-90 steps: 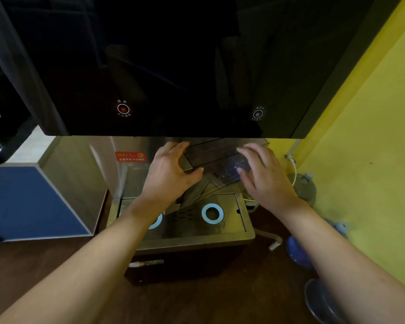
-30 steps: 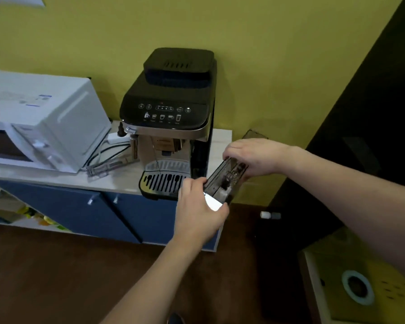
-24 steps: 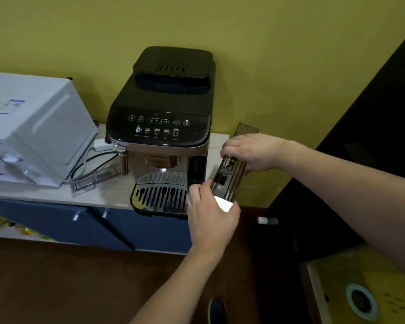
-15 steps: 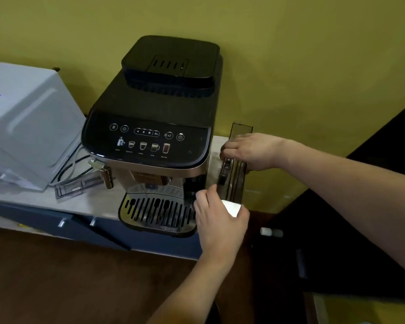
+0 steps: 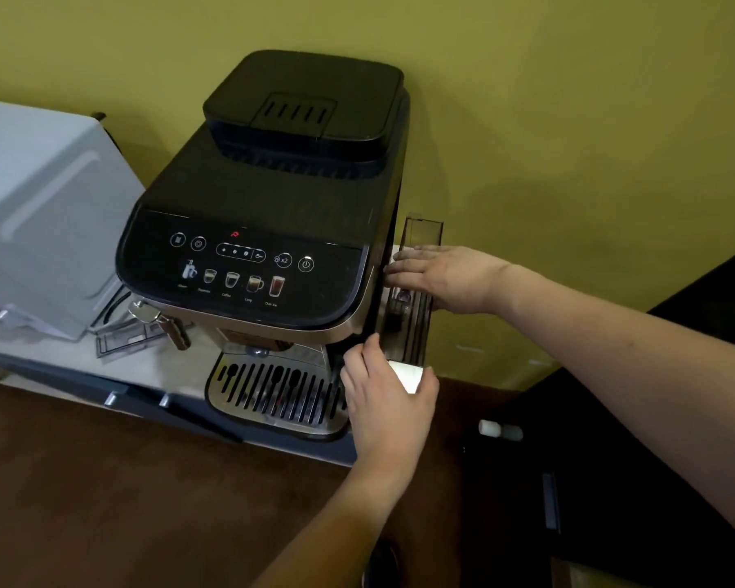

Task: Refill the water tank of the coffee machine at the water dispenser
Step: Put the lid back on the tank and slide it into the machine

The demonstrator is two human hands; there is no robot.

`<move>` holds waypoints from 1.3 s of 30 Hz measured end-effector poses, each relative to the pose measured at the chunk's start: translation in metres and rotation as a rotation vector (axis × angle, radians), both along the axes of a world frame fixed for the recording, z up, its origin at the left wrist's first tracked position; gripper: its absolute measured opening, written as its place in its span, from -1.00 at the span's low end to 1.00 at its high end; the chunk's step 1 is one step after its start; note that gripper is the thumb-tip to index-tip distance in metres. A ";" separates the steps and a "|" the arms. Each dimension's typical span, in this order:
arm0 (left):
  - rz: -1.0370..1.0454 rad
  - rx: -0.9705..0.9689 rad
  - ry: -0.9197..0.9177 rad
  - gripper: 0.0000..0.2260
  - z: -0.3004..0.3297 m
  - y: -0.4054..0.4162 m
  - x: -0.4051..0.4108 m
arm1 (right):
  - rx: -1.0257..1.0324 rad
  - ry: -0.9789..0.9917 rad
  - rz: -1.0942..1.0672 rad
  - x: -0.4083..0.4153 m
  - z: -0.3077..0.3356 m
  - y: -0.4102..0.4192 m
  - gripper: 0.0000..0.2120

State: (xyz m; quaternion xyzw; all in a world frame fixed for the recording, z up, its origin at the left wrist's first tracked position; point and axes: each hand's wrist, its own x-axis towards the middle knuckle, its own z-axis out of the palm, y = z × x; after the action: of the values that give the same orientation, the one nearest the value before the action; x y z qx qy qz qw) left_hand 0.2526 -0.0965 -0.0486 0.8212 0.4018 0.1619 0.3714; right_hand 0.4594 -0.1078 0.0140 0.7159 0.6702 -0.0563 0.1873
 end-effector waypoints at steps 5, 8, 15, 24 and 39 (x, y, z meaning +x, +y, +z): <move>-0.133 0.027 -0.014 -0.26 0.009 0.008 -0.019 | 0.269 0.150 -0.259 -0.038 -0.008 -0.033 -0.15; -0.342 0.112 -0.056 -0.37 0.007 0.025 -0.058 | 0.687 0.359 -0.534 -0.088 -0.018 -0.061 -0.30; -0.552 0.301 0.084 -0.57 -0.028 0.108 -0.142 | 0.914 0.446 -0.398 -0.214 -0.053 -0.062 -0.68; -0.369 0.355 0.139 -0.66 -0.026 0.297 -0.203 | 0.531 0.666 -0.415 -0.290 -0.074 0.111 -0.68; -0.517 0.323 0.637 -0.59 -0.082 0.476 -0.165 | 0.414 1.101 -1.559 -0.292 -0.151 0.350 -0.70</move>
State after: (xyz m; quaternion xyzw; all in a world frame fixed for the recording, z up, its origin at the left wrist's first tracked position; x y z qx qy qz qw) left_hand 0.0876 0.3790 -0.1309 0.9513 0.2469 -0.1368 0.1241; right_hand 0.1671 0.2427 -0.1371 0.8508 -0.0008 -0.3720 -0.3712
